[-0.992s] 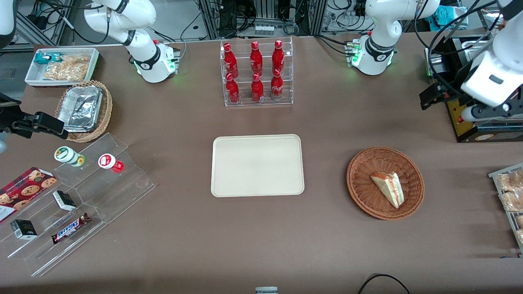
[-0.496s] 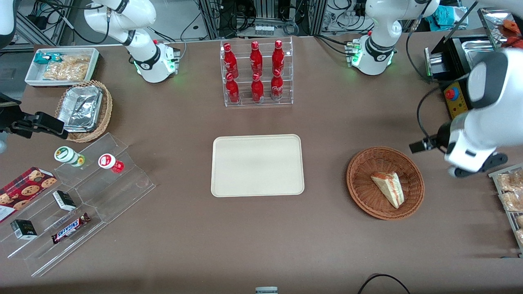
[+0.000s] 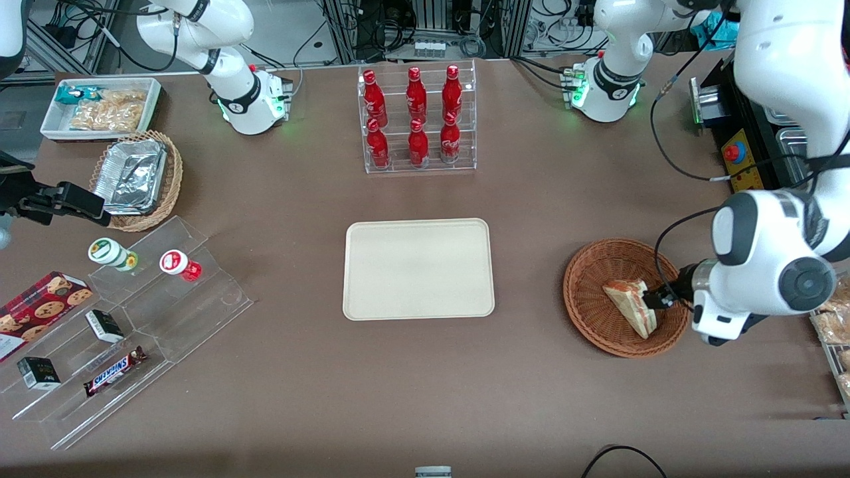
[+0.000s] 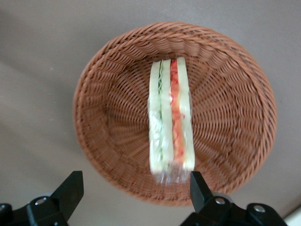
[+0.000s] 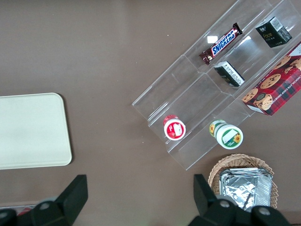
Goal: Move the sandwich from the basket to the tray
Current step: 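Lower the open left gripper over the wrapped sandwich and close on it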
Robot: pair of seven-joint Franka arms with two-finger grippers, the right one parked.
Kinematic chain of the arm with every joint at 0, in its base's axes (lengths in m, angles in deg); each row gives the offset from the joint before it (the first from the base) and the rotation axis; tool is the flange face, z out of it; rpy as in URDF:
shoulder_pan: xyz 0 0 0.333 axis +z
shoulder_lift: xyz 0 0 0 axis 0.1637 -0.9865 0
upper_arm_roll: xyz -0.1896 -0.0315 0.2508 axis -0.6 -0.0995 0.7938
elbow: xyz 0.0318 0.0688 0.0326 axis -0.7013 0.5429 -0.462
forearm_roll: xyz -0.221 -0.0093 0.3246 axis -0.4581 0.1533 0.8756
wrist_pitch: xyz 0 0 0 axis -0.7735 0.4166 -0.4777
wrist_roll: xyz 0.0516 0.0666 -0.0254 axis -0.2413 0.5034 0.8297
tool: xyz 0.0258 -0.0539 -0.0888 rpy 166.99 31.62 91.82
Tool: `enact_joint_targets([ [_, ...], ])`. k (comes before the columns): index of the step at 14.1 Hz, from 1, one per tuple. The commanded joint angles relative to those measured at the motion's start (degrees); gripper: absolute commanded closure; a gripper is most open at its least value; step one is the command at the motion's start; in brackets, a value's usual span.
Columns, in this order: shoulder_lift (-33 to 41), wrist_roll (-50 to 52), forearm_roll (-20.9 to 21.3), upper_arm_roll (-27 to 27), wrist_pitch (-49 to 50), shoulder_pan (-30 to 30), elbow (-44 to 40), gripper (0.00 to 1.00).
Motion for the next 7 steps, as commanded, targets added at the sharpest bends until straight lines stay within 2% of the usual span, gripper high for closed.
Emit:
enact_joint_targets([
  [1,-2.5,2.7,0.5,-0.5,-1.9,0.2,-0.5,0.0],
  [7,-4.4,3.6,0.0,-0.6,-9.7,0.2,3.9,0.0],
])
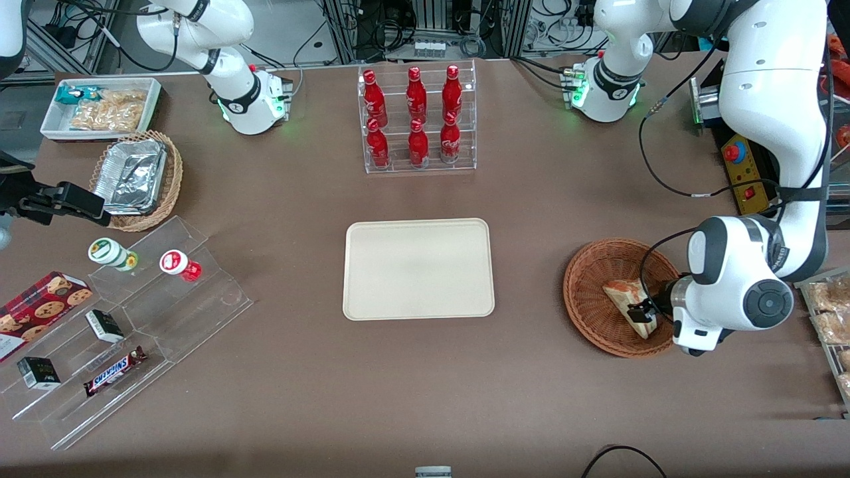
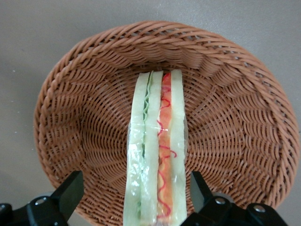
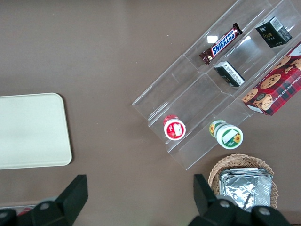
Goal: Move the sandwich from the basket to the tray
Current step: 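Lower the open left gripper over the wrapped sandwich and close on it, then lift the sandwich and carry it with the left gripper over the cream tray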
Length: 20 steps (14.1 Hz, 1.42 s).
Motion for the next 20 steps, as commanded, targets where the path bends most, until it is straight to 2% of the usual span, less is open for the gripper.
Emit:
enact_joint_targets([
  [1,0.2,1.3,0.0,-0.4,-4.6,0.1,4.2,0.0],
  [2,0.2,1.2,-0.1,-0.5,-5.3,0.0,5.0,0.0],
  [3,0.2,1.3,0.0,-0.5,-5.3,0.0,5.6,0.04],
  [7,0.8,1.1,0.1,-0.7,-4.6,-0.1,5.4,0.68],
  [8,1.2,1.1,0.1,-0.8,-4.5,-0.5,5.0,0.77],
  [9,1.7,1.1,0.1,-0.8,-4.5,-1.3,4.5,0.8],
  [13,2.7,1.1,0.4,-1.2,0.6,-6.9,0.3,0.79],
  [16,1.9,1.2,-0.1,-1.3,10.3,-15.1,-7.0,0.76],
  [20,-3.4,3.1,-0.2,-1.4,11.3,-26.2,-15.0,0.75],
])
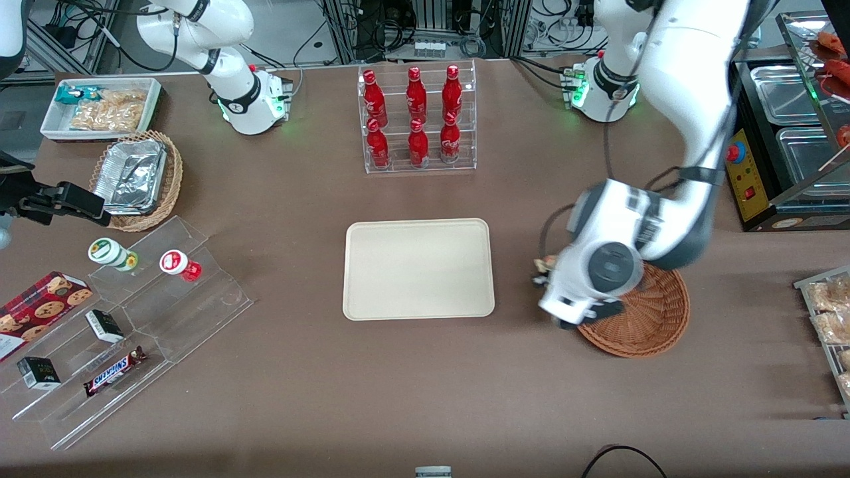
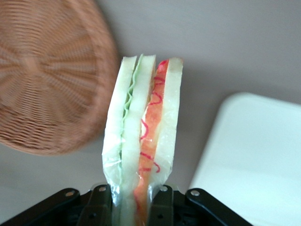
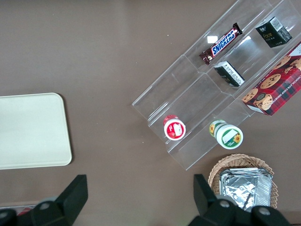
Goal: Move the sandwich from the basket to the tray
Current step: 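Lift the sandwich and carry it with the left gripper over the cream tray, then lower the sandwich onto the tray and open the left gripper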
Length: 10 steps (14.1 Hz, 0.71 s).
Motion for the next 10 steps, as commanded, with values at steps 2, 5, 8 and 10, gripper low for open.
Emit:
enact_joint_targets([
  [2,-8.9,4.0,-0.1,0.9,0.5,-8.7,-10.8,0.75],
  [5,-14.4,5.8,-0.1,-1.4,-3.5,-11.6,-15.7,0.75],
  [8,-17.7,7.4,0.0,-4.4,-8.2,-13.1,-16.8,0.75],
  [10,-19.8,8.7,0.5,-4.3,-11.0,-14.8,-16.8,0.75],
])
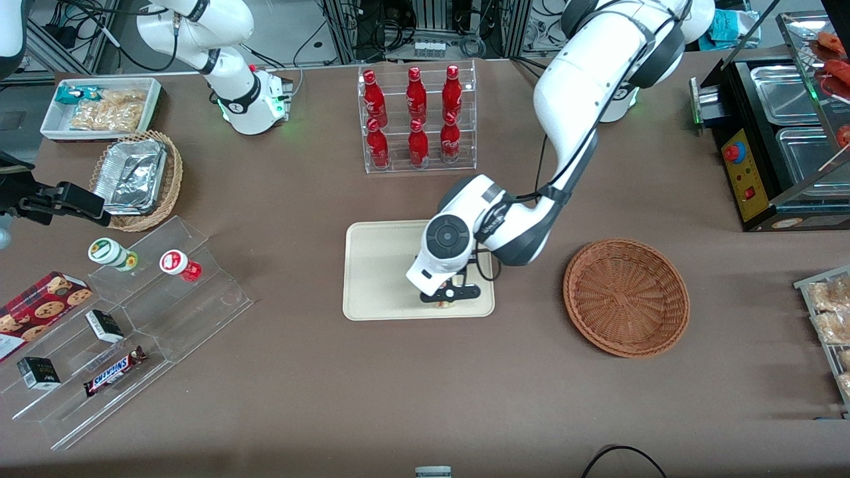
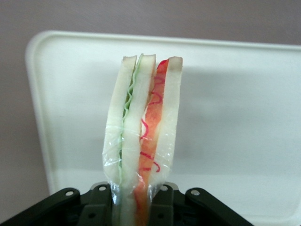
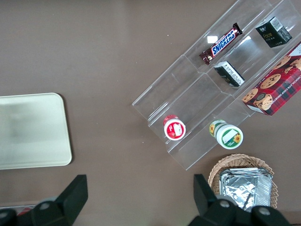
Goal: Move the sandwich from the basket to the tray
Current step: 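Lower the sandwich onto the tray and open the left gripper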
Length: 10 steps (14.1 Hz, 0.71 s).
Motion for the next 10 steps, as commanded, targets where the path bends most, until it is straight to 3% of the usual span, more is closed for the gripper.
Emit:
enact_joint_targets([
  [1,-3.7,2.4,0.7,0.2,-2.5,-2.5,-2.9,0.75],
  [6,-4.5,2.9,0.7,0.3,-3.4,-4.0,-2.6,0.72],
  [7,-4.5,2.9,0.7,0.3,-3.3,-4.0,-2.6,0.63],
  [9,-3.8,2.8,0.6,0.3,-2.7,-3.9,-2.6,0.0],
  [10,-3.0,2.8,0.7,0.3,-1.9,-3.8,-2.5,0.0],
])
